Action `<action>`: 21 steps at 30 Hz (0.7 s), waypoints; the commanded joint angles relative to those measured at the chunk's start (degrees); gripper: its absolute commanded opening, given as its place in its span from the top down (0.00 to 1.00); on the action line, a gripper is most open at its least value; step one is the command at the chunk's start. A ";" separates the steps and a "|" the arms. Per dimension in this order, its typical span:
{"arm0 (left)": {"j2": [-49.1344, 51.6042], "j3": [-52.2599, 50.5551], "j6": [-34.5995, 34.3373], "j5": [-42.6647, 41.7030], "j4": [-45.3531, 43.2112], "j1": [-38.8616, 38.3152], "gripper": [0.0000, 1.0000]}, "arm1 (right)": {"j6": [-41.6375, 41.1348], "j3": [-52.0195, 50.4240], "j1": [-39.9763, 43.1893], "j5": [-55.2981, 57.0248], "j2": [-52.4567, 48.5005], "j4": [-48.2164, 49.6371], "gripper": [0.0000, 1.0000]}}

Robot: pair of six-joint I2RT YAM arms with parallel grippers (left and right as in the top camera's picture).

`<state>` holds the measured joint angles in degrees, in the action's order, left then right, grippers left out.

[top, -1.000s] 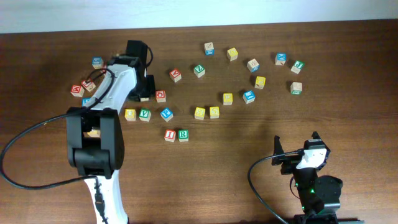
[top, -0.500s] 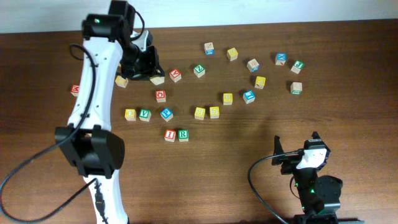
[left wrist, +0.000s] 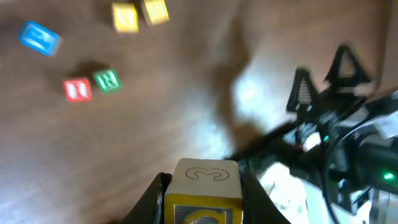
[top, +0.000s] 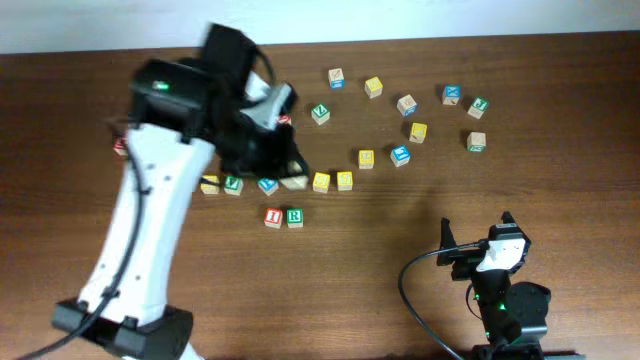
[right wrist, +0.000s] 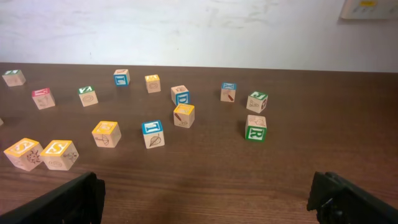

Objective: Spell out ICRA

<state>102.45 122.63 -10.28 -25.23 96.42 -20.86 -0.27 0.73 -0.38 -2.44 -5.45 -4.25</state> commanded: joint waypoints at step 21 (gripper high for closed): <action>2.89 -52.28 -26.18 31.08 -57.11 -15.89 0.80 | -0.42 -0.42 -0.31 0.28 0.20 -0.17 0.02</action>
<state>104.49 71.37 -35.88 4.36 39.77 -36.69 -0.21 0.73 -0.38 -2.44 -5.56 -4.25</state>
